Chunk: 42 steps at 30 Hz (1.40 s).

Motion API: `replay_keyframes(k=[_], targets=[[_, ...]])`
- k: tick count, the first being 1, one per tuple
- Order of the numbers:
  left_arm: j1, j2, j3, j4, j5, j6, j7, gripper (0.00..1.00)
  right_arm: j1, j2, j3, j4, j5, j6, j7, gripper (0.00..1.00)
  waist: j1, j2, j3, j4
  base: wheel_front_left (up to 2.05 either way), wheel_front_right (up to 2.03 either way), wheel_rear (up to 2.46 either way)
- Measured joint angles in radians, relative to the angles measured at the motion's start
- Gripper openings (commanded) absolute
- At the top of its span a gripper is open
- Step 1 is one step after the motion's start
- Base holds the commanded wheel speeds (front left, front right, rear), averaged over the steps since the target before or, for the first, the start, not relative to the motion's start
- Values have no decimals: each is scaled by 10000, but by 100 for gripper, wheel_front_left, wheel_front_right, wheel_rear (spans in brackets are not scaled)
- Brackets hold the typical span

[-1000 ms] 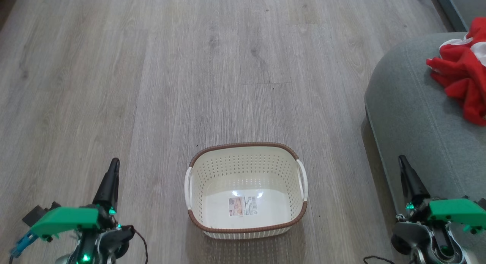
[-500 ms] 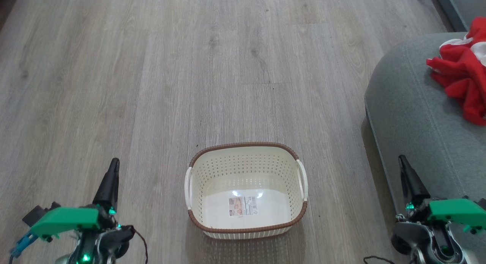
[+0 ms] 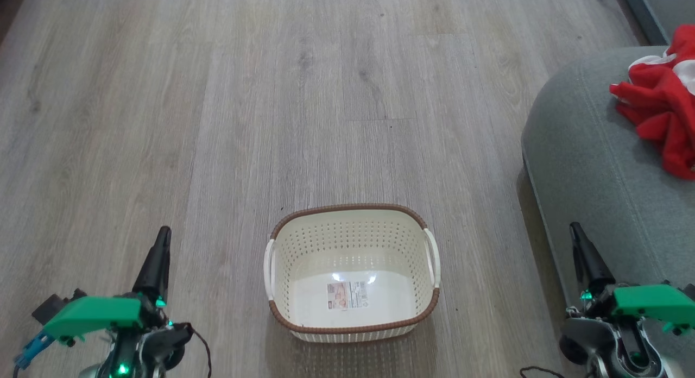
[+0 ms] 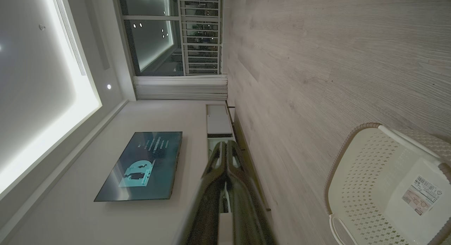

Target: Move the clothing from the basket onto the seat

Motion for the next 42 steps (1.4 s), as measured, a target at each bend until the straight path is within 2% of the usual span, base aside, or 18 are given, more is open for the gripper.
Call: replay_keyframes(k=[42], targets=[[0,-2,0,-2,0,0,0,0,0,0,0,0,0,0,0,0,0,0,0,0,0,0,0]])
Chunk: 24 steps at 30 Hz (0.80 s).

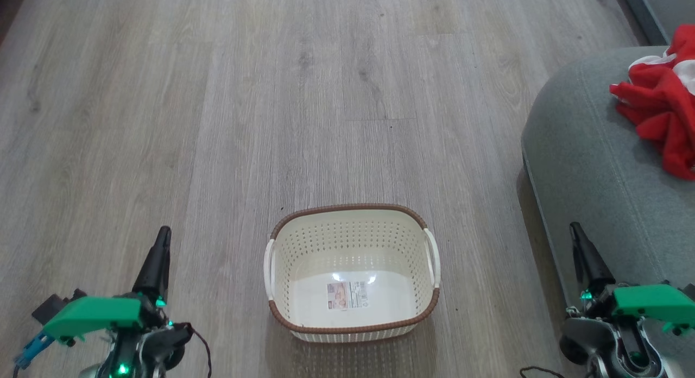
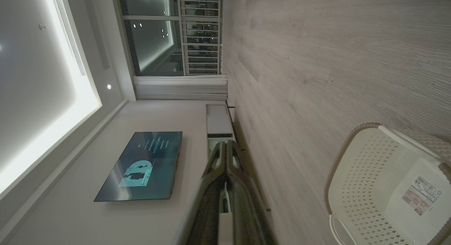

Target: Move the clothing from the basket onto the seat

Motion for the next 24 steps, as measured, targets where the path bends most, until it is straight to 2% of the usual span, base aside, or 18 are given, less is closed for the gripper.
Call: replay_keyframes(k=[24], targets=[[0,0,0,0,0,0,0,0,0,0,0,0,0,0,2,0,0,0,0,0,0,0,0]])
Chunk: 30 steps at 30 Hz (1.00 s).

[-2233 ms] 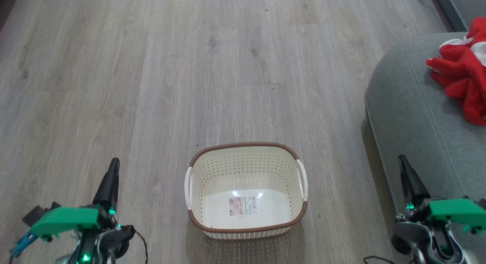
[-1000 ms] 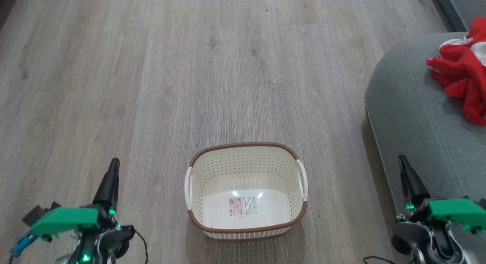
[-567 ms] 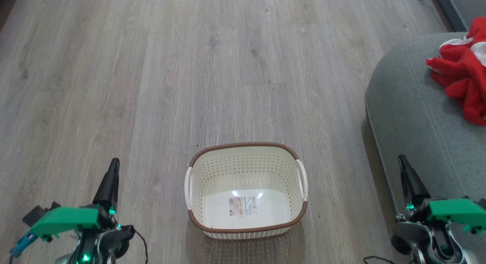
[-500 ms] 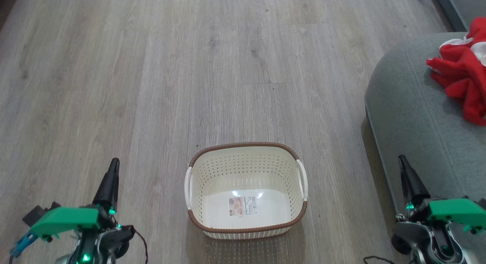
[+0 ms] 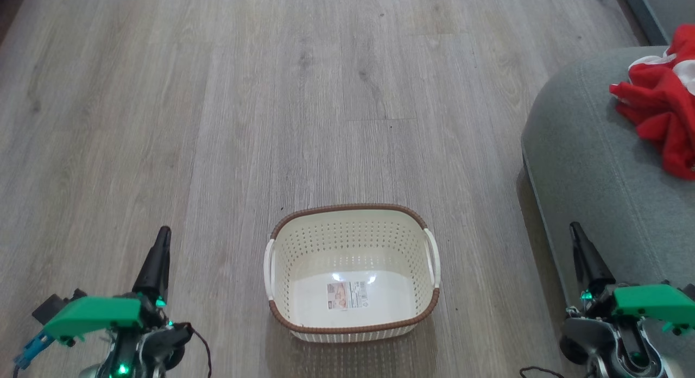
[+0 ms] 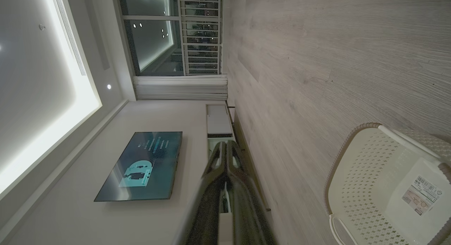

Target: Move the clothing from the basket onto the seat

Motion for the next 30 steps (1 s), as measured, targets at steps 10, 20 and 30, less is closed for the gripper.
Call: replay_keyframes(k=[10,20,30], targets=[[0,0,0,0,0,0,0,0,0,0,0,0,0,0,0,0,0,0,0,0,0,0,0],[0,0,0,0,0,0,0,0,0,0,0,-2,0,0,0,0,0,0,0,0,0,0,0],[0,0,0,0,0,0,0,0,0,0,0,-2,0,0,0,0,0,0,0,0,0,0,0]])
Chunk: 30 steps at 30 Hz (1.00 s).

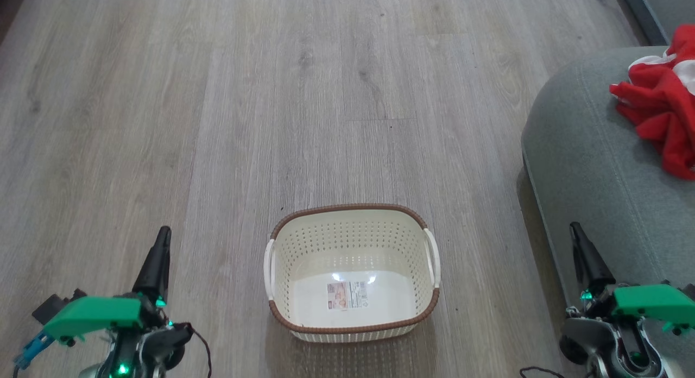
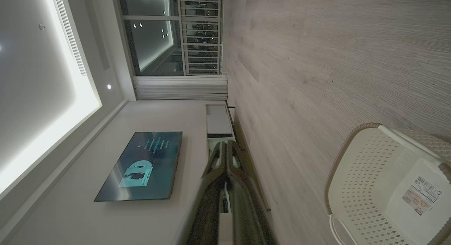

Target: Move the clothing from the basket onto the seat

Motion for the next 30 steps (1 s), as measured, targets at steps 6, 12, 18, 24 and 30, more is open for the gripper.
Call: replay_keyframes(k=[6,12,18,24,30], targets=[[0,0,0,0,0,0,0,0,0,0,0,0,0,0,0,0,0,0,0,0,0,0,0],[0,0,0,0,0,0,0,0,0,0,0,0,0,0,-2,0,0,0,0,0,0,0,0],[0,0,0,0,0,0,0,0,0,0,0,0,0,0,0,0,0,0,0,0,0,0,0],[0,0,0,0,0,0,0,0,0,0,0,0,0,0,0,0,0,0,0,0,0,0,0],[0,0,0,0,0,0,0,0,0,0,0,0,0,0,0,0,0,0,0,0,0,0,0]])
